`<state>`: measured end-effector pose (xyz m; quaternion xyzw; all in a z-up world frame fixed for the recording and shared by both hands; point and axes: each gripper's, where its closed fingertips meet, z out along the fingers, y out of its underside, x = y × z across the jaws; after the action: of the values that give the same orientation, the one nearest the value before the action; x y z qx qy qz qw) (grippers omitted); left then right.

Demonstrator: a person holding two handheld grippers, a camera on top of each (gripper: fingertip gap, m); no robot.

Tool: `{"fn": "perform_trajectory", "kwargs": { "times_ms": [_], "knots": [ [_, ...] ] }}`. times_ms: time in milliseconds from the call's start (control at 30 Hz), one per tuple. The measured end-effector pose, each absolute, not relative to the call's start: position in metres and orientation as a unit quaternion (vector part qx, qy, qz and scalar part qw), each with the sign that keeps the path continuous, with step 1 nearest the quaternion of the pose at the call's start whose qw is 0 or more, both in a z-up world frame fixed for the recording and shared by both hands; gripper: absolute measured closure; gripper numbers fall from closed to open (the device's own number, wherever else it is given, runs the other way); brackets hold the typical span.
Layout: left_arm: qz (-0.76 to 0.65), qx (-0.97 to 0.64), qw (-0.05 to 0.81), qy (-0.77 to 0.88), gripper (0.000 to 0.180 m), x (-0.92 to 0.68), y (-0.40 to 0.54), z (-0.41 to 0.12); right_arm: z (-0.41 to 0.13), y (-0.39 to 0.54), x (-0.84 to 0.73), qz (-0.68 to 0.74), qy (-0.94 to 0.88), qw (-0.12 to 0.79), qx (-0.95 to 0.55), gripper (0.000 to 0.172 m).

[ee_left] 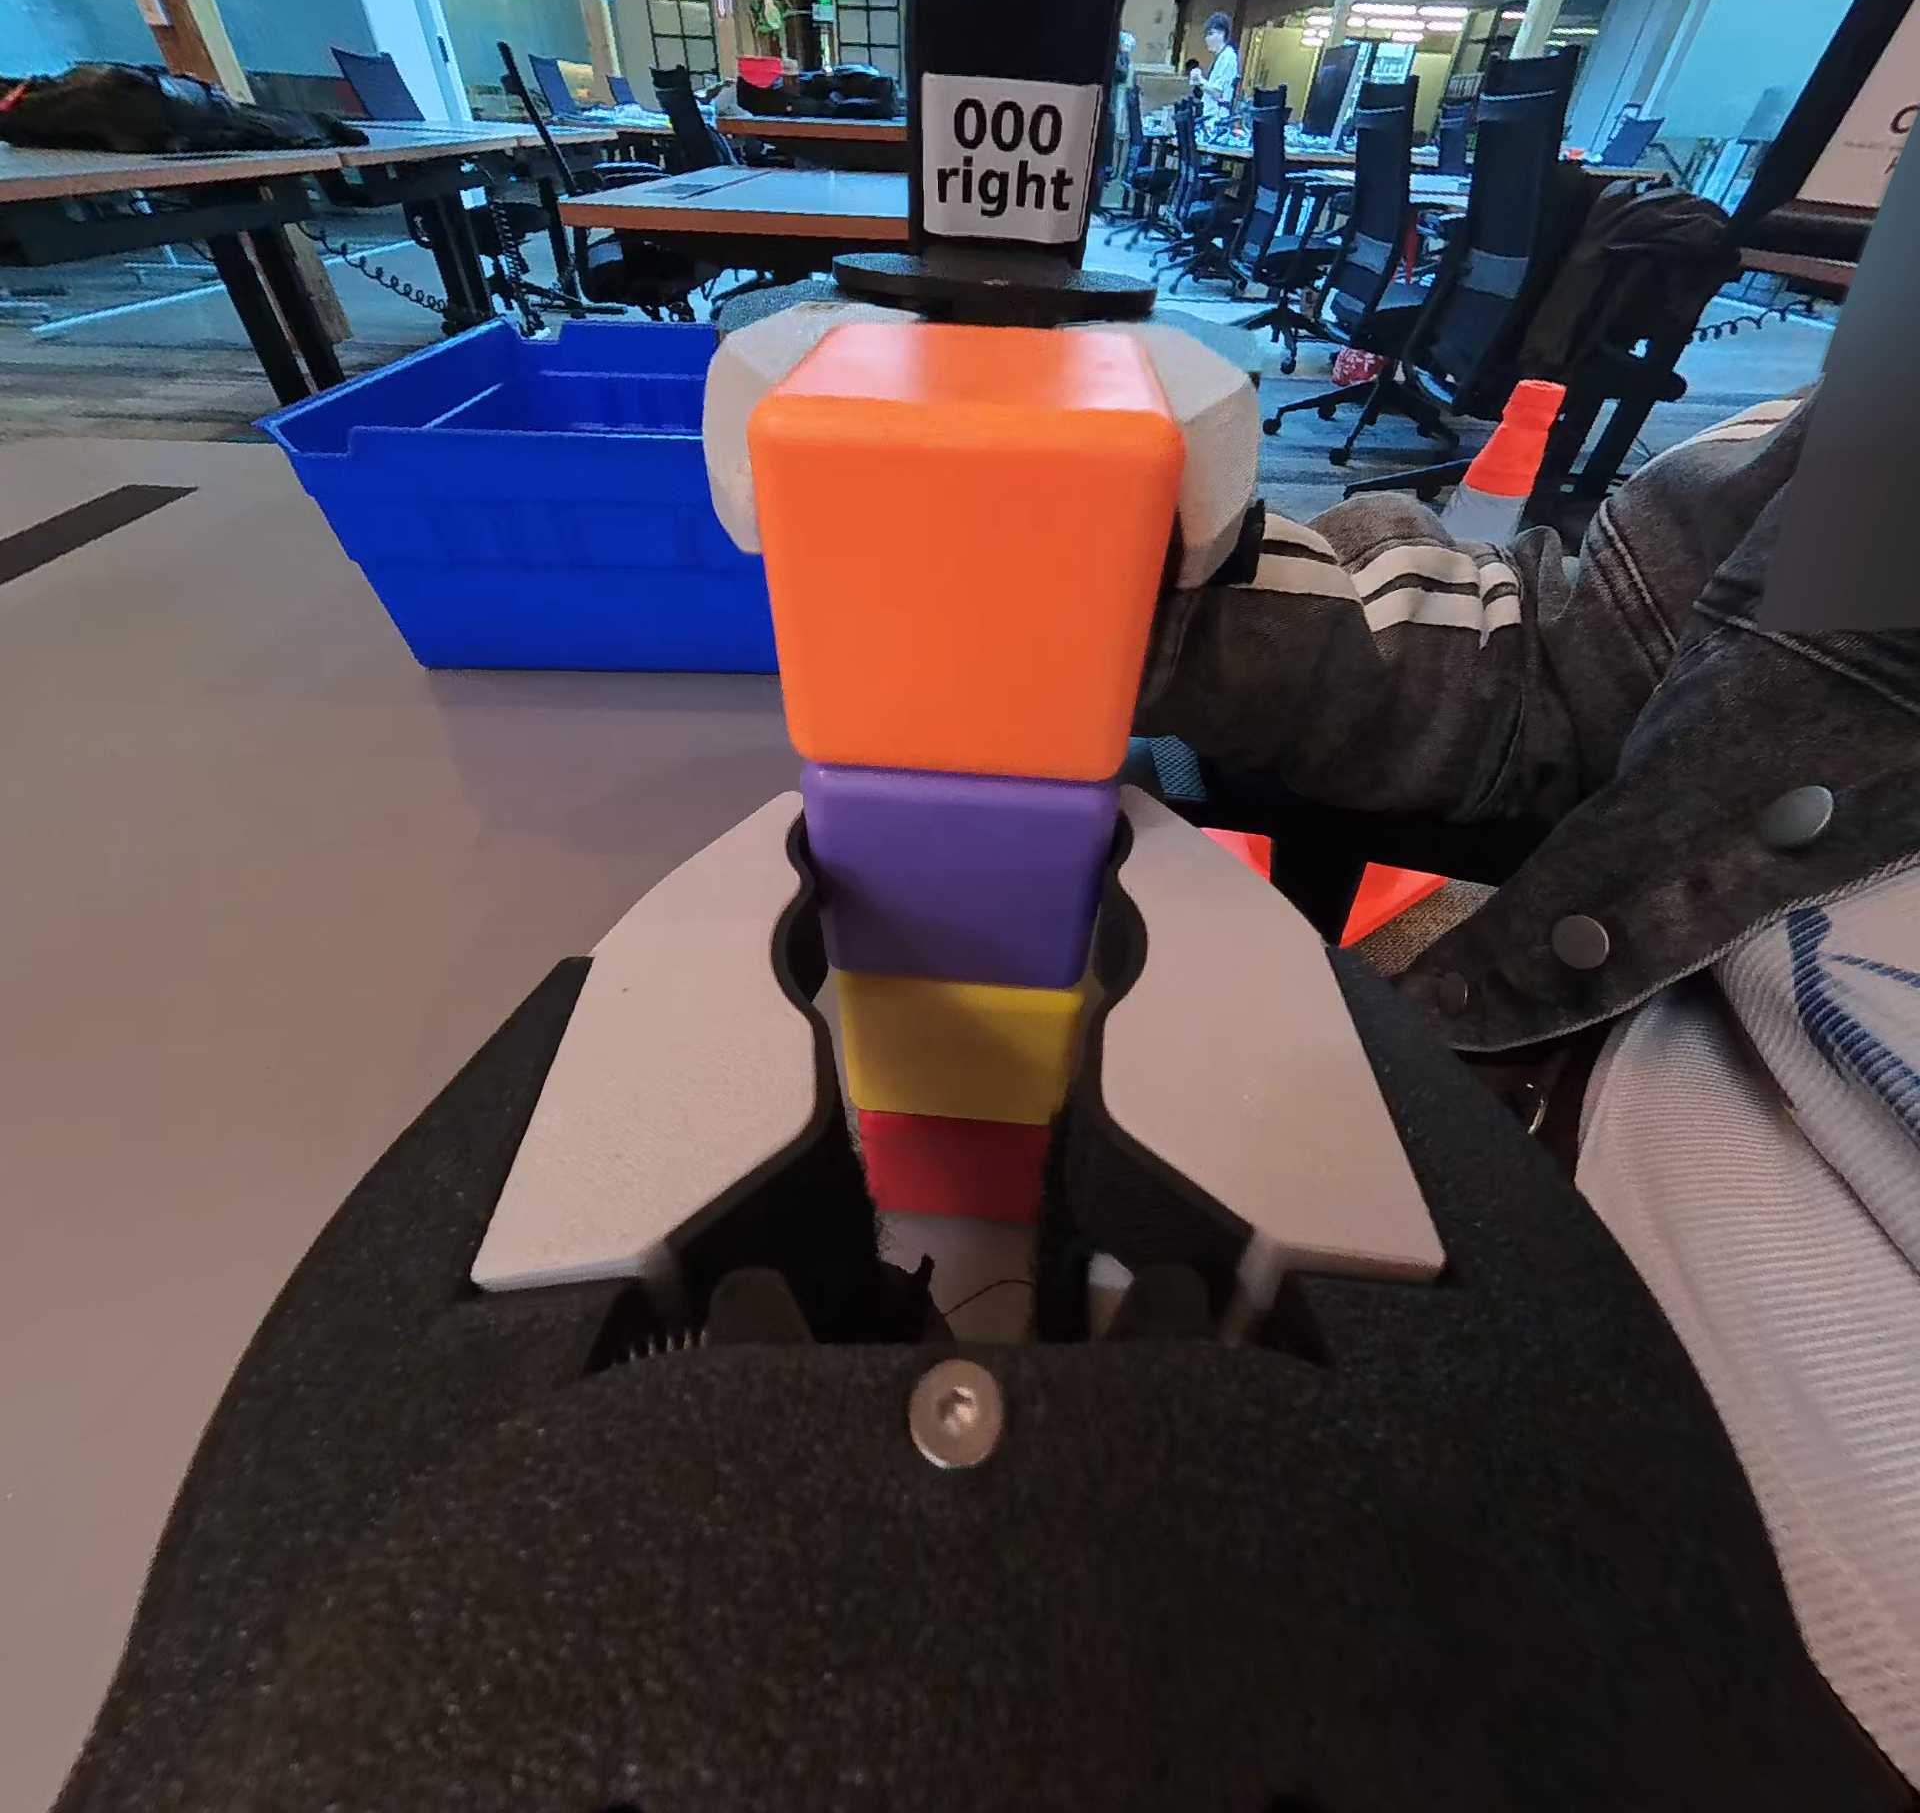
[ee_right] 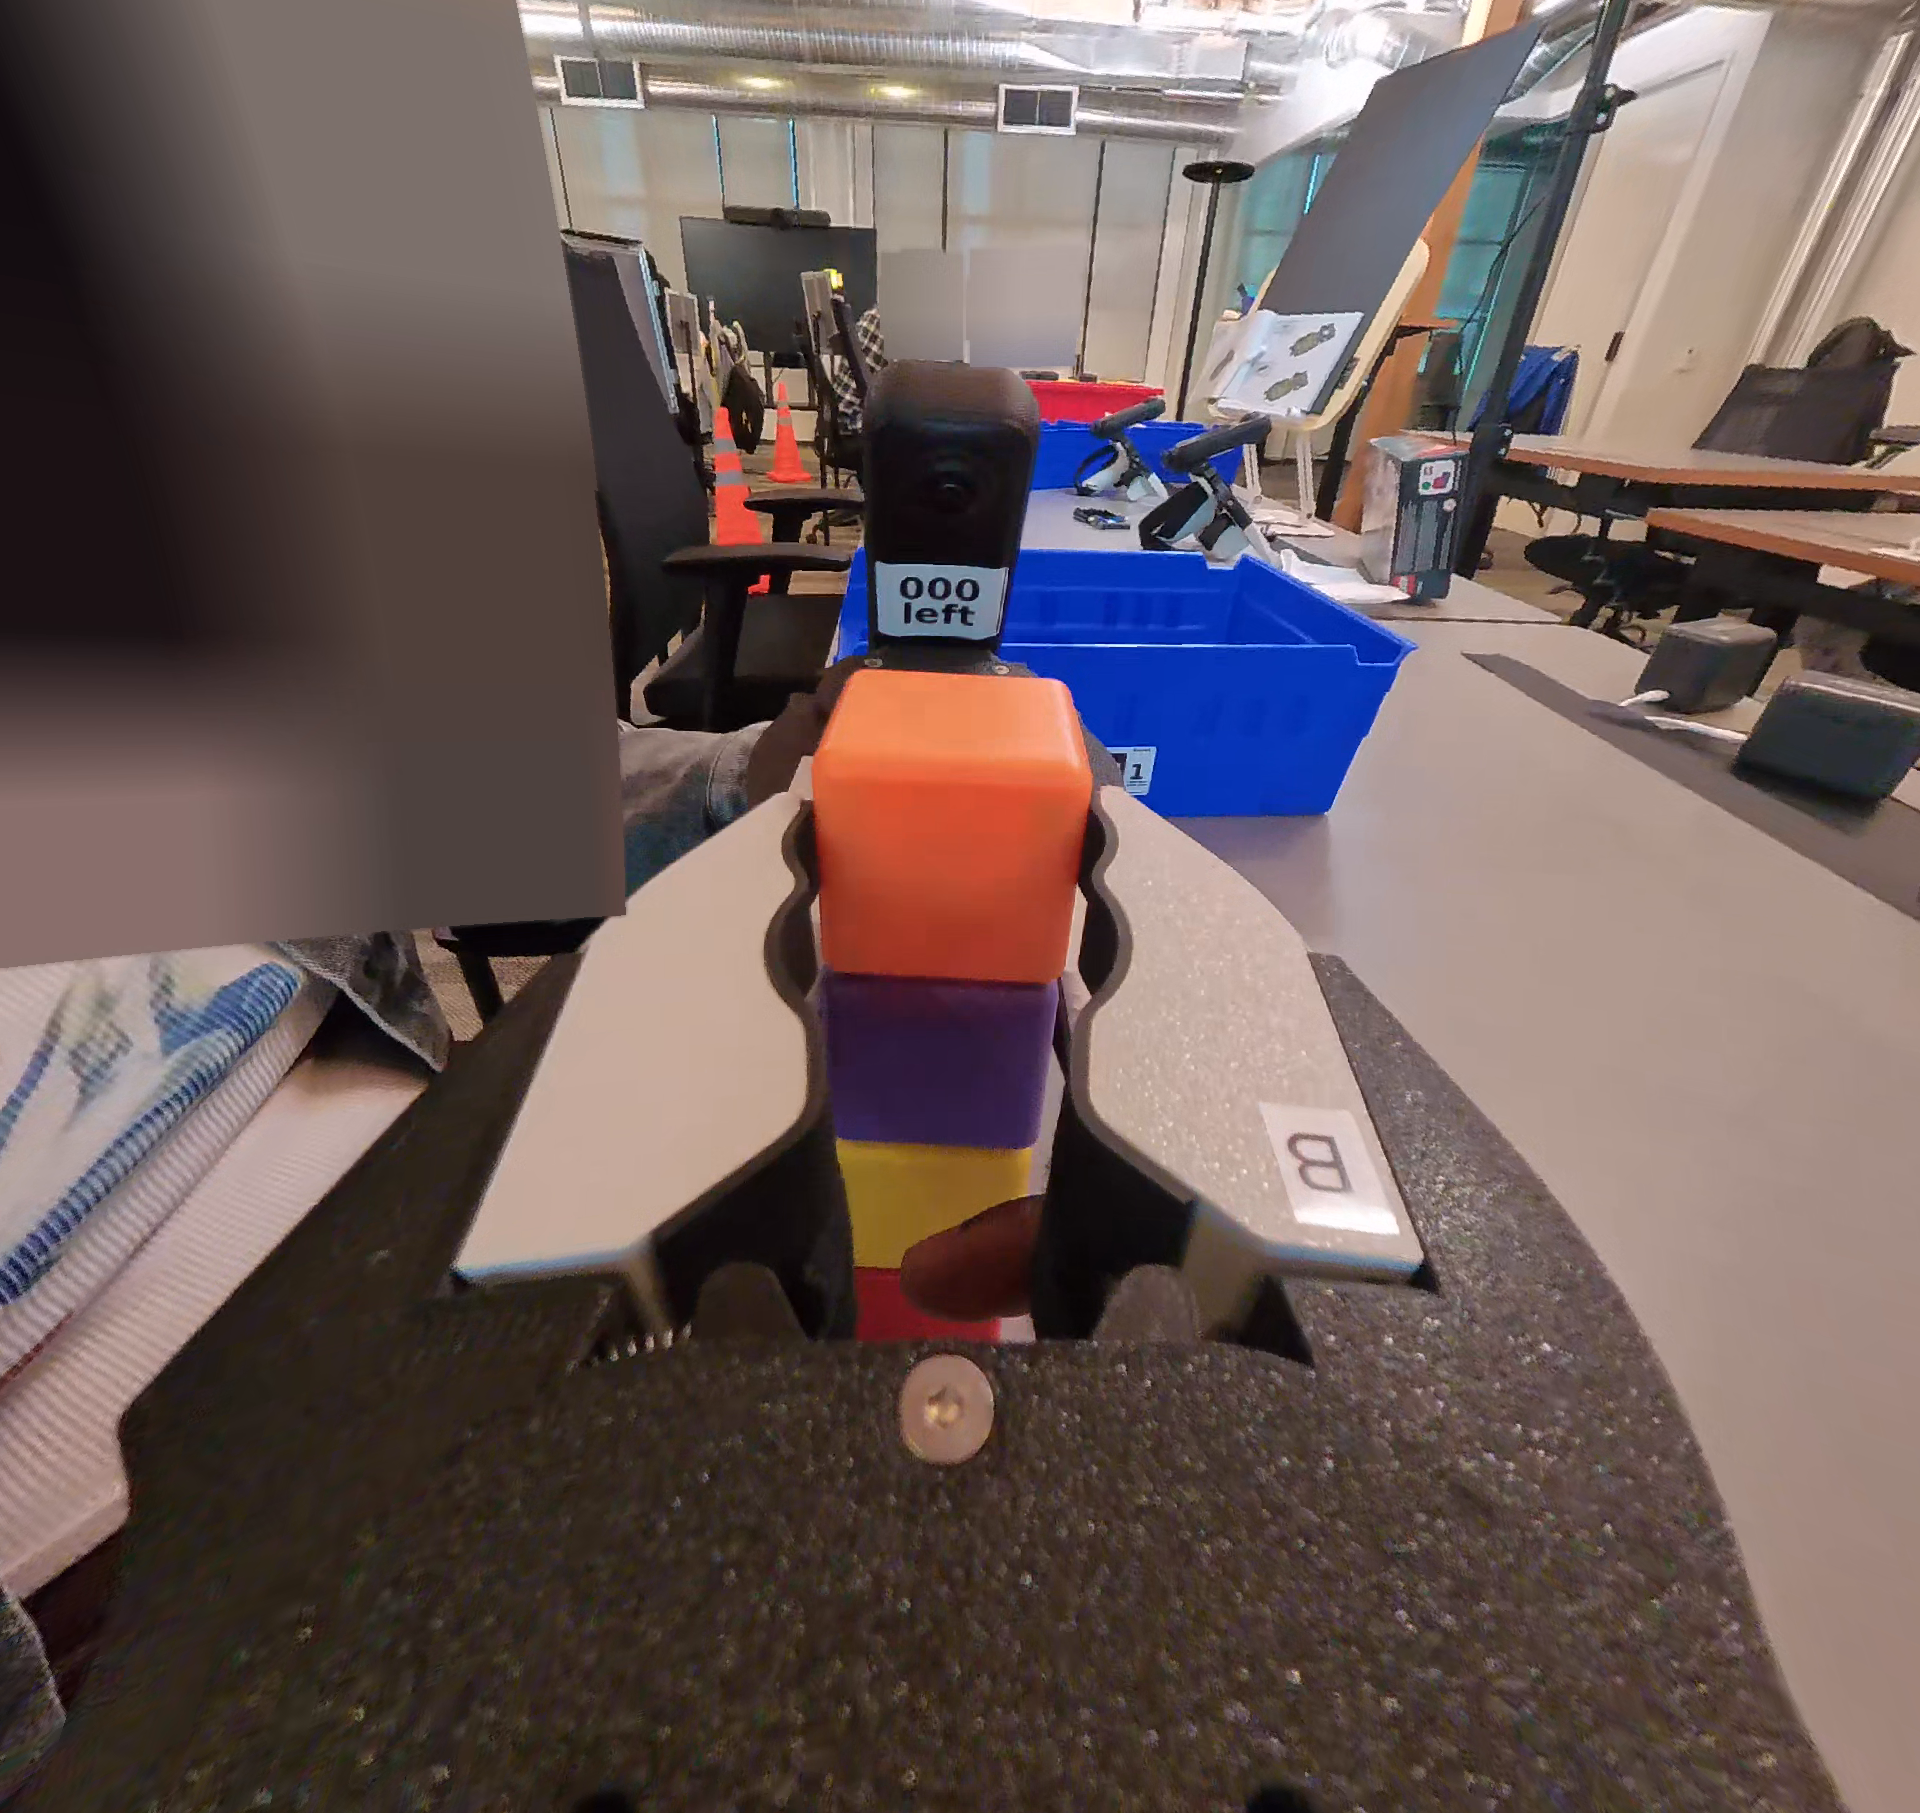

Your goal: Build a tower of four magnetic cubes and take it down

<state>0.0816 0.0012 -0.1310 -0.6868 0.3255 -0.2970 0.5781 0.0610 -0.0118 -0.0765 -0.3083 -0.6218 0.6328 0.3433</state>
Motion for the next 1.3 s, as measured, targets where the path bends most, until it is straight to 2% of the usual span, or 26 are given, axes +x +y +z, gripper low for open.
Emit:
{"fn": "perform_trajectory", "kwargs": {
  "times_ms": [467,500,633,800,933,1300],
  "knots": [
    [-0.288,-0.69,0.582,0.319,0.131,0.081,0.003,-0.131,-0.075,-0.008,0.061,0.652,-0.602,0.369,-0.276,0.122],
    [-0.281,-0.691,0.584,0.321,0.131,0.08,0.003,-0.131,-0.075,-0.006,0.061,0.648,-0.599,0.379,-0.279,0.118],
    [-0.271,-0.711,0.559,0.331,0.097,0.074,0.001,-0.142,-0.085,0.002,0.06,0.629,-0.614,0.366,-0.306,0.088],
    [-0.255,-0.746,0.501,0.358,0.087,0.063,-0.009,-0.16,-0.117,-0.004,0.067,0.578,-0.687,0.291,-0.332,0.072],
    [-0.208,-0.79,0.436,0.377,0.082,0.05,-0.019,-0.177,-0.147,-0.006,0.071,0.503,-0.746,0.25,-0.358,0.065],
    [-0.137,-0.829,0.365,0.401,0.082,0.037,-0.028,-0.2,-0.187,0.003,0.081,0.362,-0.82,0.228,-0.381,0.064]
  ]
}}
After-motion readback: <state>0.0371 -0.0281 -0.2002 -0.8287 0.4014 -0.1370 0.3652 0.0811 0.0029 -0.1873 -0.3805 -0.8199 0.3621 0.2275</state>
